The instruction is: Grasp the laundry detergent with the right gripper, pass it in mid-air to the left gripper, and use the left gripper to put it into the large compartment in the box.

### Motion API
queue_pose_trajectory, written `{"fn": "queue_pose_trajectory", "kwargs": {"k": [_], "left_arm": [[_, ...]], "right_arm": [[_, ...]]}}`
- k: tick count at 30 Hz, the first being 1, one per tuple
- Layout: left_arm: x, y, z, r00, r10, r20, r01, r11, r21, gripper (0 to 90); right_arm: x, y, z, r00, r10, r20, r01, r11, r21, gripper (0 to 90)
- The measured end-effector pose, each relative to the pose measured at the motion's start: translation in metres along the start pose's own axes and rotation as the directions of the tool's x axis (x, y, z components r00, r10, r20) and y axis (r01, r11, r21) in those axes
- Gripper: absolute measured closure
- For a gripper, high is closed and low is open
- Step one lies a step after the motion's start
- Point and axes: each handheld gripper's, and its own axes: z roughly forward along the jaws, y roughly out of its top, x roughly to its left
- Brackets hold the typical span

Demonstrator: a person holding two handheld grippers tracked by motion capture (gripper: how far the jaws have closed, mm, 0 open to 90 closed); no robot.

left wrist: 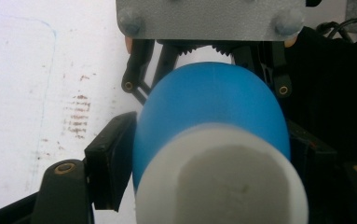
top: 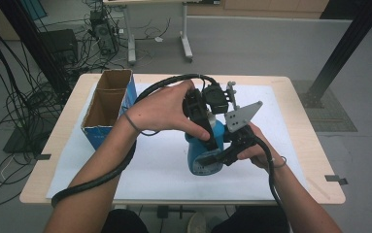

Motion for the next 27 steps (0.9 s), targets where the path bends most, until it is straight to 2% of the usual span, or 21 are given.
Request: {"fn": "queue_pose_trajectory", "kwargs": {"k": [6, 18, 27], "left_arm": [[0.0001, 0.0005, -0.0004, 0.9999, -0.006, 0.011, 0.006, 1.0000, 0.002, 36.9], [-0.0031, 0.0029, -0.0019, 1.0000, 0.007, 0.003, -0.007, 0.9997, 0.023, 37.5], [-0.0044, 0.0033, -0.0018, 1.0000, 0.000, 0.002, 0.000, 0.9998, 0.019, 37.5]], "right_arm": [[0.0004, 0.0000, 0.0004, 1.0000, 0.001, 0.000, -0.001, 1.000, 0.004, 43.0], [0.0015, 0.0011, 0.0004, 0.9999, -0.014, 0.004, 0.014, 1.000, 0.002, 43.0], [0.0021, 0.0013, 0.0007, 0.9998, -0.017, 0.003, 0.017, 1.000, 0.002, 43.0]]}}
